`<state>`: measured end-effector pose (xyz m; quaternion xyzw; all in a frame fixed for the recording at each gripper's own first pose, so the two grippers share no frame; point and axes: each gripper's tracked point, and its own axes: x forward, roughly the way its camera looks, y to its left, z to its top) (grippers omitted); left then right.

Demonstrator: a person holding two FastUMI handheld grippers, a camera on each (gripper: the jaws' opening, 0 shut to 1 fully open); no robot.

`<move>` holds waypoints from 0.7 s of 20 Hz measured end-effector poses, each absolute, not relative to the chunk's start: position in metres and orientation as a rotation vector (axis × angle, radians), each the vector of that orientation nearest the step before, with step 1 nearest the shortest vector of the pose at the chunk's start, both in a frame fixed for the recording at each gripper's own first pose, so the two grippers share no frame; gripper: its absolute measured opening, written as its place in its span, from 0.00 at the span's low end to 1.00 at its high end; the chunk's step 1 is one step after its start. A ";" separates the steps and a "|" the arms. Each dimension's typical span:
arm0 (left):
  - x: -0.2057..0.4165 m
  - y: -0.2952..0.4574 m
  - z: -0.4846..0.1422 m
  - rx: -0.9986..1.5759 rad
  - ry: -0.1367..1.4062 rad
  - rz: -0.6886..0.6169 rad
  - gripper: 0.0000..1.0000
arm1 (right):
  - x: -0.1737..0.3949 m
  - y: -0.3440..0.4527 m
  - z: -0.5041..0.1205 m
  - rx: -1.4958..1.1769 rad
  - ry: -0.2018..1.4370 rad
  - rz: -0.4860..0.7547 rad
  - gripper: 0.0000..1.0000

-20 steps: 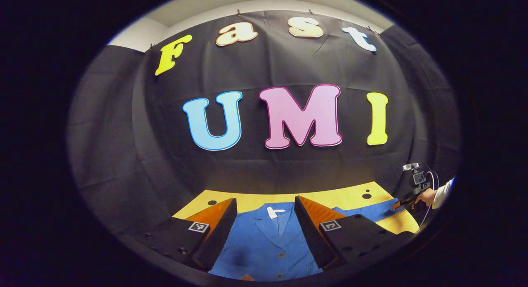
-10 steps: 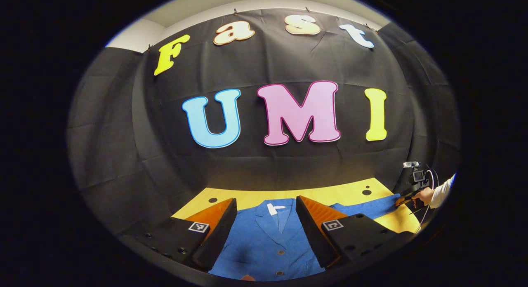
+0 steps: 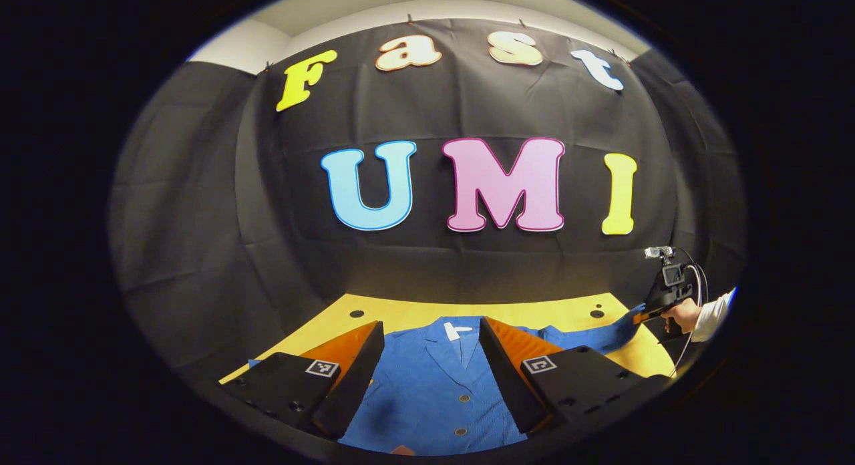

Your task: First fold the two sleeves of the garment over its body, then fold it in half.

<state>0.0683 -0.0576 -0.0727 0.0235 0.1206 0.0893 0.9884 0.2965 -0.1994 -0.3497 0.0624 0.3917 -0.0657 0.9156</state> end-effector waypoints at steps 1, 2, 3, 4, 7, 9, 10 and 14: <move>0.063 -0.045 -0.072 0.042 0.235 0.178 0.82 | 0.297 -0.180 -0.332 0.153 0.783 -0.131 0.05; 0.055 -0.030 -0.071 0.041 0.226 0.179 0.84 | 0.297 -0.158 -0.312 0.164 0.752 -0.134 0.05; 0.049 -0.012 -0.069 0.043 0.219 0.184 0.84 | 0.298 -0.135 -0.292 0.175 0.722 -0.121 0.05; 0.042 0.007 -0.069 0.047 0.215 0.191 0.82 | 0.300 -0.105 -0.271 0.187 0.693 -0.096 0.05; 0.022 0.064 -0.071 0.035 0.207 0.218 0.84 | 0.294 -0.012 -0.217 0.190 0.620 -0.030 0.05; 0.010 0.101 -0.075 0.012 0.206 0.245 0.82 | 0.292 0.045 -0.186 0.150 0.562 0.021 0.05; 0.003 0.117 -0.080 0.001 0.210 0.259 0.84 | 0.291 0.075 -0.173 0.123 0.542 0.057 0.05; -0.017 0.173 -0.090 -0.030 0.216 0.319 0.82 | 0.287 0.204 -0.153 0.079 0.515 0.191 0.05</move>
